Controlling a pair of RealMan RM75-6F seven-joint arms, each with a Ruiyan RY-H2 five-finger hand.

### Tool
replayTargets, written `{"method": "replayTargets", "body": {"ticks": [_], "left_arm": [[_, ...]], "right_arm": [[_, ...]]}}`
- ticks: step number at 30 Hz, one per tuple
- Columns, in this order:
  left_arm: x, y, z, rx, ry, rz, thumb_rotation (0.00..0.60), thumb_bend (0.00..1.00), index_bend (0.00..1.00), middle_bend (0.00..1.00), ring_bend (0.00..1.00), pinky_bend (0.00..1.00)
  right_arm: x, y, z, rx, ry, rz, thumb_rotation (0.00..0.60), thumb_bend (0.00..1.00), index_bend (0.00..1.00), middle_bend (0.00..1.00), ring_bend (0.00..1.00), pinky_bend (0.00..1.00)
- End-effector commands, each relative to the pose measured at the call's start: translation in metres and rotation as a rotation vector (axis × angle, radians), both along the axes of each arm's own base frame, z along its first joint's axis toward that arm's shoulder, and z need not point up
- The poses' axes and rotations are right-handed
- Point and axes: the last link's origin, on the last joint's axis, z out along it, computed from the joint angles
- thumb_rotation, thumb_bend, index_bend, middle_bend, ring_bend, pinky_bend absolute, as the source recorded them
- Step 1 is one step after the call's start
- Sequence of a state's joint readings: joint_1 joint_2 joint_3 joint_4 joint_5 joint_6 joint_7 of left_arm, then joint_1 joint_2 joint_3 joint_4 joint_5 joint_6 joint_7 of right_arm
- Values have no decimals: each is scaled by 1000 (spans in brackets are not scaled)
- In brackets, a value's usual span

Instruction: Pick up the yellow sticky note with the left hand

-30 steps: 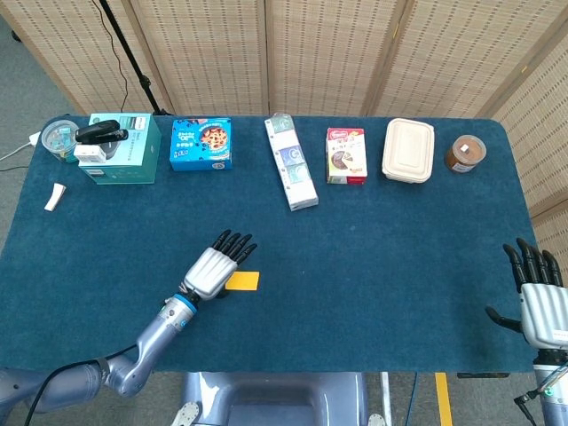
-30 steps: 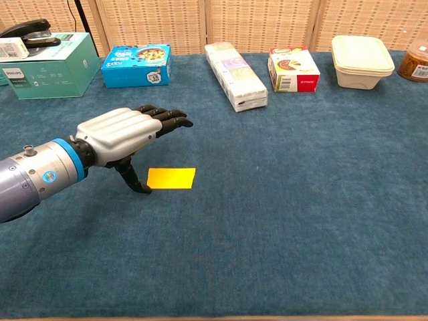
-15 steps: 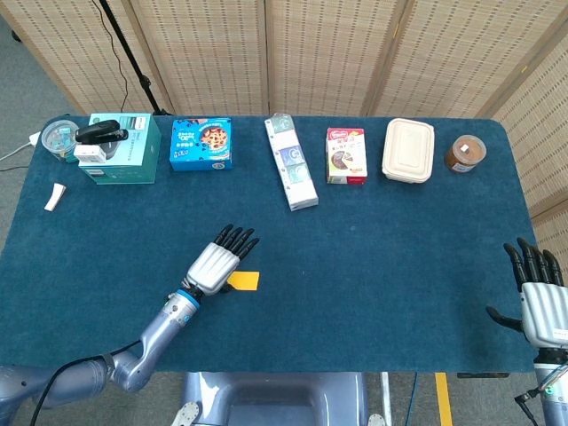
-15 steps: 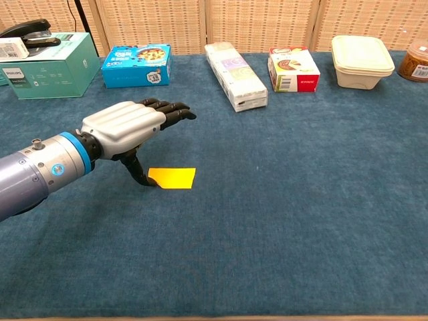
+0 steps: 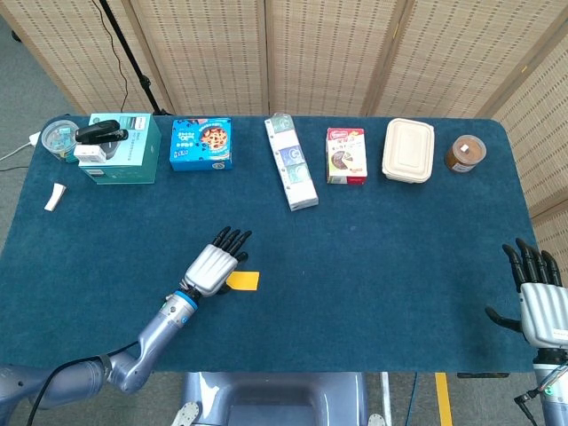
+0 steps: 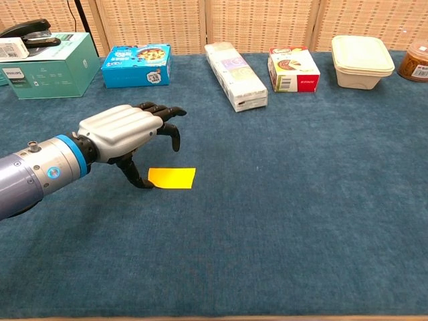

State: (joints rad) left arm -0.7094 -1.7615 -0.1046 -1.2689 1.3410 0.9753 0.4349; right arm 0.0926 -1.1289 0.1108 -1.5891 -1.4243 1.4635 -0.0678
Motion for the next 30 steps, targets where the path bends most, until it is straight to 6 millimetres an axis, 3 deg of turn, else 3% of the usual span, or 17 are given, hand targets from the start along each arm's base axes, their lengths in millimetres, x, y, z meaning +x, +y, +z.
{"method": "replayTargets", "body": {"ticks": [1,11,20,30], "left_arm": [[0,0,0,-1,2,1,600,40,384,0,0,0],[-1,-2,-1,-4,6,3,600,128,456,0,0,0],[-3,-2,-3,-11,25,12,600,301,484,0,0,0],[-3,-3,-3,-16,32,17,600,316,521,0,0,0]], "right_arm": [[0,0,0,0,0,0,600,0,17,0,0,0],[0,0,0,1,-4,1,600,0,17,0,0,0],[0,0,1,1,-6,1,600,0,17,0,0,0],[0,0,1,2,-8,0,600,0,17,0,0,0]]}}
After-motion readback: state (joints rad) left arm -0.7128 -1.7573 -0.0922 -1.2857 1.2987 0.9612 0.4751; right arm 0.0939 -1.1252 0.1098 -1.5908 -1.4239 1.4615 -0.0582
